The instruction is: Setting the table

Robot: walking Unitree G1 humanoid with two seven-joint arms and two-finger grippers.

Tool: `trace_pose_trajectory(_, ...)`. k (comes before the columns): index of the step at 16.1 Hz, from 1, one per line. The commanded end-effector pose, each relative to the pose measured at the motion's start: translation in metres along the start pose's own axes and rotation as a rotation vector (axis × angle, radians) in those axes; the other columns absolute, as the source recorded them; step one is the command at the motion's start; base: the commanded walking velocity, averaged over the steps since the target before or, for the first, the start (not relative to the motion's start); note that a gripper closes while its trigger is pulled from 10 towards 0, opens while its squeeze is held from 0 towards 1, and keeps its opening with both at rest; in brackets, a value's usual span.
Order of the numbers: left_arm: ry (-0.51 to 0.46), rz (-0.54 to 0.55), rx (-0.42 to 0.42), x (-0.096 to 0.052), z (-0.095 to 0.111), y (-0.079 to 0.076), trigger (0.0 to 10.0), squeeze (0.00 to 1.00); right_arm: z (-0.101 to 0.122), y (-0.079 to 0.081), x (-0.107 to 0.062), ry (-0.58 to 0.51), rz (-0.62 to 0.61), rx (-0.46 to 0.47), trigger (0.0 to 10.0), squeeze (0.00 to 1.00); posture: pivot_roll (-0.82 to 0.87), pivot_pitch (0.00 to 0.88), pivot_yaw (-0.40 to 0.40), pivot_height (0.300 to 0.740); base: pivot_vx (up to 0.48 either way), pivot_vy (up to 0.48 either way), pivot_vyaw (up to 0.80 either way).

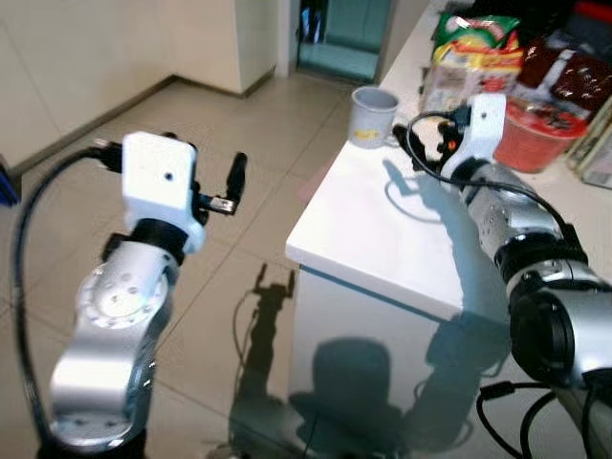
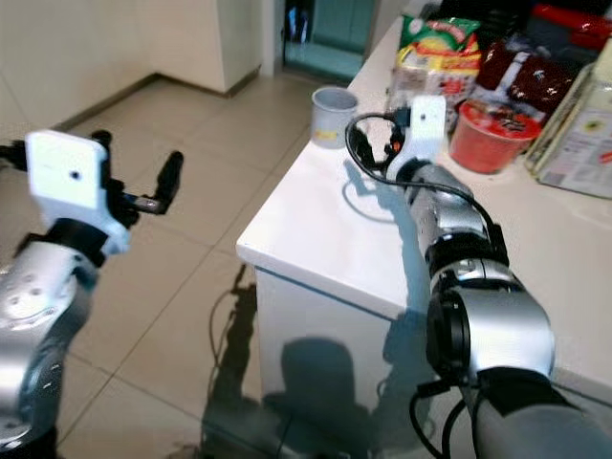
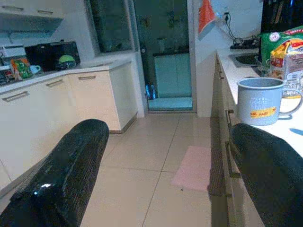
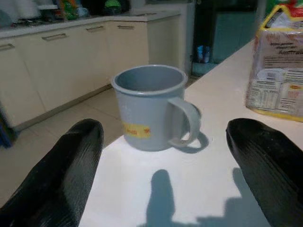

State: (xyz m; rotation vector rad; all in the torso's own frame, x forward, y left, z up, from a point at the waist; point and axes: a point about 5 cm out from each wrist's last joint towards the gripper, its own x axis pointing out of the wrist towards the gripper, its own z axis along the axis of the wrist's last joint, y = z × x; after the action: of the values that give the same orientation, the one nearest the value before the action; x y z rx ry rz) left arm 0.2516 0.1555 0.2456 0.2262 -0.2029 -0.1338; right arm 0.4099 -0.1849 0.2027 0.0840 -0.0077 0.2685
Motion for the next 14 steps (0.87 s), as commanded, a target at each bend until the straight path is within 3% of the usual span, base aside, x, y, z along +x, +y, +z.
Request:
trace_pose_trajectory(1, 0.006, -0.011, 0.012, -0.006, 0.003, 0.001, 10.0, 0.00, 0.003, -0.005, 0.000, 0.003, -0.059, -0.039, 10.0, 1.00, 0.17, 0.060, -0.081, 0.740, 0.000, 0.000, 0.00)
trace_pose_trajectory(2, 0.013, -0.013, 0.024, -0.008, 0.003, 0.001, 10.0, 0.00, 0.005, -0.007, 0.000, 0.003, -0.095, -0.053, 10.0, 1.00, 0.18, 0.059, -0.081, 0.740, 0.000, 0.000, 0.00)
trace_pose_trajectory(3, 0.018, -0.011, 0.026, -0.012, 0.004, 0.001, 10.0, 0.00, 0.007, -0.008, 0.001, -0.002, -0.127, -0.044, 10.0, 0.00, 0.19, 0.072, -0.082, 0.740, 0.000, 0.000, 0.00)
trace_pose_trajectory(9, 0.071, -0.002, 0.037, -0.020, -0.001, 0.001, 10.0, 0.00, 0.016, 0.002, 0.006, -0.071, -0.076, 0.039, 10.0, 0.00, 0.16, 0.082, -0.086, 0.740, 0.000, 0.000, 0.00)
trace_pose_trajectory(10, 0.075, 0.032, 0.040, -0.017, -0.005, 0.002, 10.0, 0.00, 0.027, -0.007, 0.002, -0.153, -0.086, 0.054, 10.0, 0.00, 0.13, 0.052, -0.090, 0.740, 0.000, 0.000, 0.00)
trace_pose_trajectory(12, 0.093, 0.043, 0.041, -0.013, -0.012, 0.002, 10.0, 0.00, 0.034, -0.013, -0.002, -0.211, -0.099, 0.067, 10.0, 0.00, 0.09, 0.028, -0.080, 0.740, 0.000, 0.000, 0.00)
trace_pose_trajectory(14, 0.135, 0.049, 0.084, -0.007, -0.023, 0.000, 10.0, 0.00, 0.040, -0.016, -0.026, -0.281, -0.124, 0.060, 10.0, 0.00, 0.04, 0.000, -0.055, 0.740, 0.000, 0.000, 0.00)
